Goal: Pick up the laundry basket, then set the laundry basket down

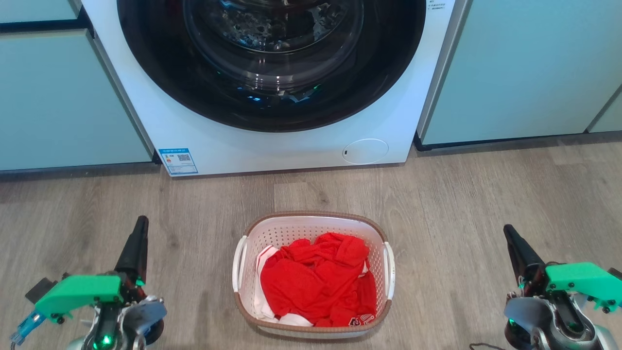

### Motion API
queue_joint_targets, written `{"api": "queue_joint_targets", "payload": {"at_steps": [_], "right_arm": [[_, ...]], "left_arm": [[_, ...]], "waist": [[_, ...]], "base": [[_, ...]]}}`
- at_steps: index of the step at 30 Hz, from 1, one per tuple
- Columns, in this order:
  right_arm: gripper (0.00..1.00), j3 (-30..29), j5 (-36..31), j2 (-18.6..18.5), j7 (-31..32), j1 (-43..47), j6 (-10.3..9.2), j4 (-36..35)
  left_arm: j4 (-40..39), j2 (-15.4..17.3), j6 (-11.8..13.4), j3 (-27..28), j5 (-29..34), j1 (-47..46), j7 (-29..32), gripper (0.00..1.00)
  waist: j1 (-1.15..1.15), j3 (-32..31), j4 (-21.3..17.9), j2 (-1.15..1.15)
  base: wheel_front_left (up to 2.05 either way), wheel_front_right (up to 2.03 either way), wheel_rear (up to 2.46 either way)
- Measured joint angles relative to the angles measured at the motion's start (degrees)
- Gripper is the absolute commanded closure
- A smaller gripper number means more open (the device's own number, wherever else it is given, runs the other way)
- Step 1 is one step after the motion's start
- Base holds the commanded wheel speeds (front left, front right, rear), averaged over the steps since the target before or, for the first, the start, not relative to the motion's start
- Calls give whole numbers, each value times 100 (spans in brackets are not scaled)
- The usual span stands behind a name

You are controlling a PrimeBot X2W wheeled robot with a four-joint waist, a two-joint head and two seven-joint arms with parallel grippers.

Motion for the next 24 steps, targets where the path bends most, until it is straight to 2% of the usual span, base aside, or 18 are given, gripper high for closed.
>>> {"api": "queue_joint_targets", "payload": {"at_steps": [24], "right_arm": [[100, -44, -1, 2, 24, 0, 0, 0]], "left_arm": [[0, -14, 0, 27, 0, 0, 47, 100]], "waist": [[0, 0, 0, 0]], "base": [[0, 0, 0]]}}
